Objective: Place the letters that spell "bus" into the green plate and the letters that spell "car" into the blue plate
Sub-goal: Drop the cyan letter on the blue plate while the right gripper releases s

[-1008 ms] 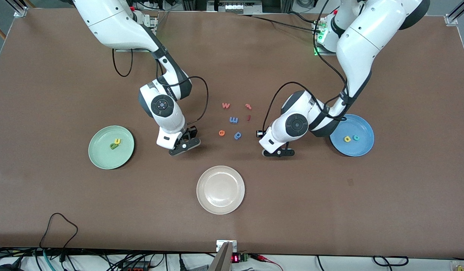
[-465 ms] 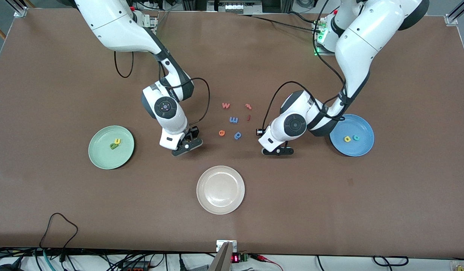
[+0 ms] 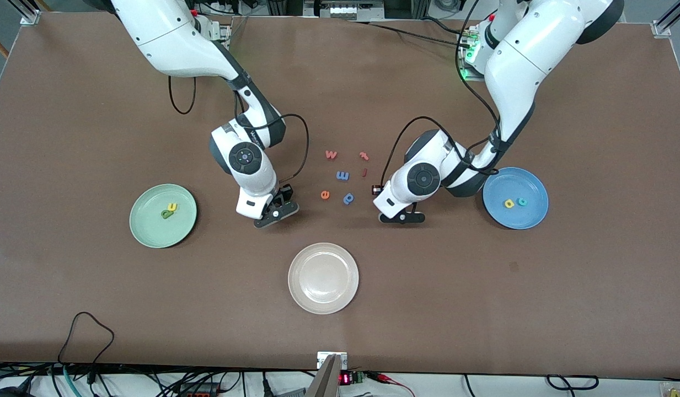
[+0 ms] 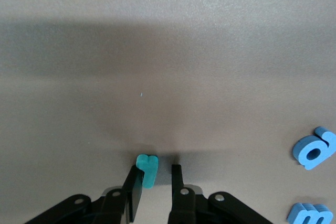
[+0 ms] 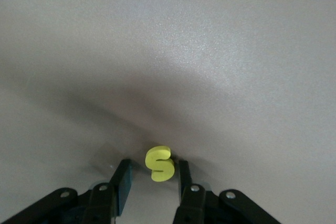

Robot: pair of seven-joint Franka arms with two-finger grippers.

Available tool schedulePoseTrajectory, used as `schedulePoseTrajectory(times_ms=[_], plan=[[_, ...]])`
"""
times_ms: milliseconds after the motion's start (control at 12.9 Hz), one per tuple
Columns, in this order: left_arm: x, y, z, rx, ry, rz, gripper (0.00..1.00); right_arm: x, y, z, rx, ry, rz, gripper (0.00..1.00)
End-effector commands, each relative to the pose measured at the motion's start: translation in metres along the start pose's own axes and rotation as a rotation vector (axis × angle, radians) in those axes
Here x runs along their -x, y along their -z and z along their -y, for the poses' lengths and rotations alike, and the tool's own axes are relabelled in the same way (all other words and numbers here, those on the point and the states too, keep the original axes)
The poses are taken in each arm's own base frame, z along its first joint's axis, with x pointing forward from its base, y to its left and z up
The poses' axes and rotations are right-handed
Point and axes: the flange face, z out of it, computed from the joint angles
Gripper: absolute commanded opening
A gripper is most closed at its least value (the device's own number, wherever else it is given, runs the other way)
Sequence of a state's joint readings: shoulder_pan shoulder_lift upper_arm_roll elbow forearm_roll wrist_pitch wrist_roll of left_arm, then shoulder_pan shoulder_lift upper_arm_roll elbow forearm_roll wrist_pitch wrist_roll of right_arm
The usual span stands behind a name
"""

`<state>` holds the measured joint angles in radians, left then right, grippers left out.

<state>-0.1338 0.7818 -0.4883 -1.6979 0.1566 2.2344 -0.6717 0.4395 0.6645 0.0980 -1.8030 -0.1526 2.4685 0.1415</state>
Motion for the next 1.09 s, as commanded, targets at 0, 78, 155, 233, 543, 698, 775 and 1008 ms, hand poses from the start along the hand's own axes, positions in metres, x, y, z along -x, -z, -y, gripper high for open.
schedulePoseTrajectory(times_ms=[0, 78, 155, 233, 543, 698, 775, 1008], plan=[[-0.001, -0.001, 0.001, -0.052, -0.015, -0.029, 0.16, -0.005, -0.002, 0.002, -0.003, 0.005, -0.008, 0.17], [-0.001, -0.002, 0.003, -0.069, -0.028, -0.035, 0.10, -0.005, -0.002, 0.003, -0.002, 0.012, -0.008, 0.11], [-0.002, -0.002, 0.007, -0.089, -0.034, -0.034, 0.06, -0.005, -0.001, 0.002, 0.000, 0.016, -0.008, 0.08], [-0.005, 0.004, 0.012, -0.102, -0.040, -0.038, 0.04, -0.005, 0.001, -0.001, 0.000, 0.015, -0.011, 0.05], [-0.023, 0.061, 0.081, -0.188, 0.056, 0.024, 0.01, -0.005, 0.057, -0.071, 0.026, -0.073, -0.010, 0.04], [-0.024, 0.088, 0.121, -0.232, 0.106, 0.066, 0.01, 0.007, 0.083, -0.124, 0.038, -0.123, 0.026, 0.05], [-0.024, 0.099, 0.142, -0.250, 0.140, 0.091, 0.01, 0.015, 0.085, -0.151, 0.039, -0.143, 0.053, 0.05], [-0.025, 0.100, 0.228, -0.251, 0.249, 0.148, 0.01, 0.053, 0.072, -0.232, 0.025, -0.239, 0.149, 0.05]])
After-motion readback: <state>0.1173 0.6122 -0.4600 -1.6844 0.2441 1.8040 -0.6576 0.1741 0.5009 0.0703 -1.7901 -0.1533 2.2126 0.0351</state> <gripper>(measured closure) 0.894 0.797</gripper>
